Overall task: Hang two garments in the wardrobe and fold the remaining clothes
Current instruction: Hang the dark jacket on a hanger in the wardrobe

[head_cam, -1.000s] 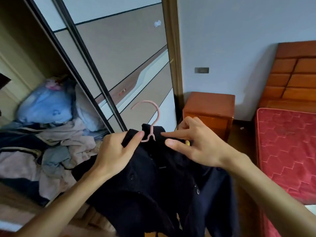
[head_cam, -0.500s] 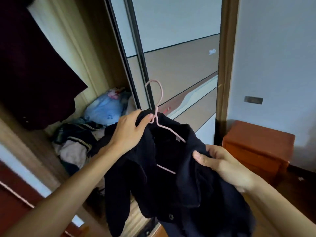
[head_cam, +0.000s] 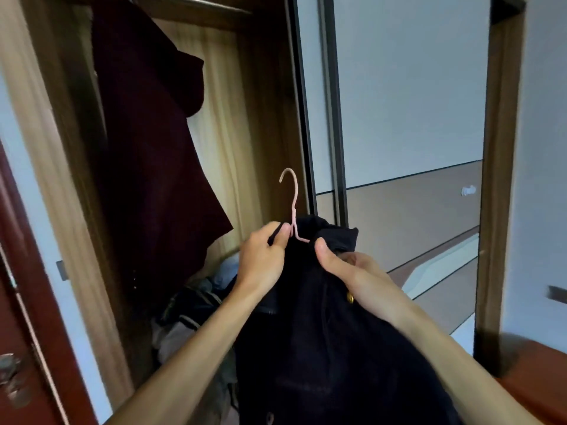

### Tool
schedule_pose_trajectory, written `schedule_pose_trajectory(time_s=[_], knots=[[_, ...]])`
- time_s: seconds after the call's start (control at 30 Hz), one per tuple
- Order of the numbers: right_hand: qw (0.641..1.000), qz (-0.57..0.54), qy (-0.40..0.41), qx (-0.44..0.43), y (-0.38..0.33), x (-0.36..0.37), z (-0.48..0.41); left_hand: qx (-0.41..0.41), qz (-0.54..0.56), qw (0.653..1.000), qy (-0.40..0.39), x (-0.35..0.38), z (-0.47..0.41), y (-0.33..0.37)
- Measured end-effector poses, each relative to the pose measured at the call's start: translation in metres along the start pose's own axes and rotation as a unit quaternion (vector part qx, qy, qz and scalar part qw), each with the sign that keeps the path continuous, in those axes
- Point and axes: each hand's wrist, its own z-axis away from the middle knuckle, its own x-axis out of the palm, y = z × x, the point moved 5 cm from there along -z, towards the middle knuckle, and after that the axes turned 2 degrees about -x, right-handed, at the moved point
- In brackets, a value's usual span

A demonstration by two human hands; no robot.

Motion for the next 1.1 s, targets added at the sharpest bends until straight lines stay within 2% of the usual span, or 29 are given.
schedule_pose_trajectory(time_s=[0.07, 0.17, 0.27, 0.33, 0.53, 0.67, 0.87, 0.97, 1.0, 1.1], knots=[[1.0, -0.005, 0.013, -0.02, -0.019, 0.005, -0.032, -0.012, 0.018, 0.999, -0.032, -0.009, -0.028, 0.008], [0.998, -0.005, 0.02, -0.059, -0.053, 0.016, -0.075, -0.012, 0.113, 0.989, -0.099, -0.018, -0.064, 0.023], [0.997, 0.017, 0.013, -0.075, -0.079, 0.029, -0.115, -0.004, 0.117, 0.986, -0.118, -0.028, -0.09, 0.032], [0.994, 0.047, 0.013, -0.099, -0.098, 0.033, -0.141, 0.013, 0.101, 0.991, -0.092, -0.038, -0.108, 0.035], [0.983, 0.075, 0.027, -0.165, -0.165, 0.044, -0.212, 0.042, 0.022, 0.996, 0.074, -0.07, -0.179, 0.049], [0.974, 0.073, 0.021, -0.212, -0.21, 0.048, -0.264, 0.033, -0.007, 0.993, 0.115, -0.086, -0.237, 0.066], [0.95, 0.079, 0.013, -0.303, -0.283, 0.06, -0.347, 0.085, -0.101, 0.97, 0.202, -0.106, -0.325, 0.072], [0.931, 0.113, -0.041, -0.345, -0.313, 0.064, -0.395, 0.075, -0.117, 0.967, 0.214, -0.119, -0.367, 0.077], [0.927, 0.12, -0.055, -0.352, -0.326, 0.067, -0.414, 0.072, -0.118, 0.966, 0.218, -0.124, -0.38, 0.079], [0.935, 0.111, -0.028, -0.337, -0.346, 0.068, -0.448, 0.063, -0.134, 0.96, 0.237, -0.138, -0.421, 0.078]])
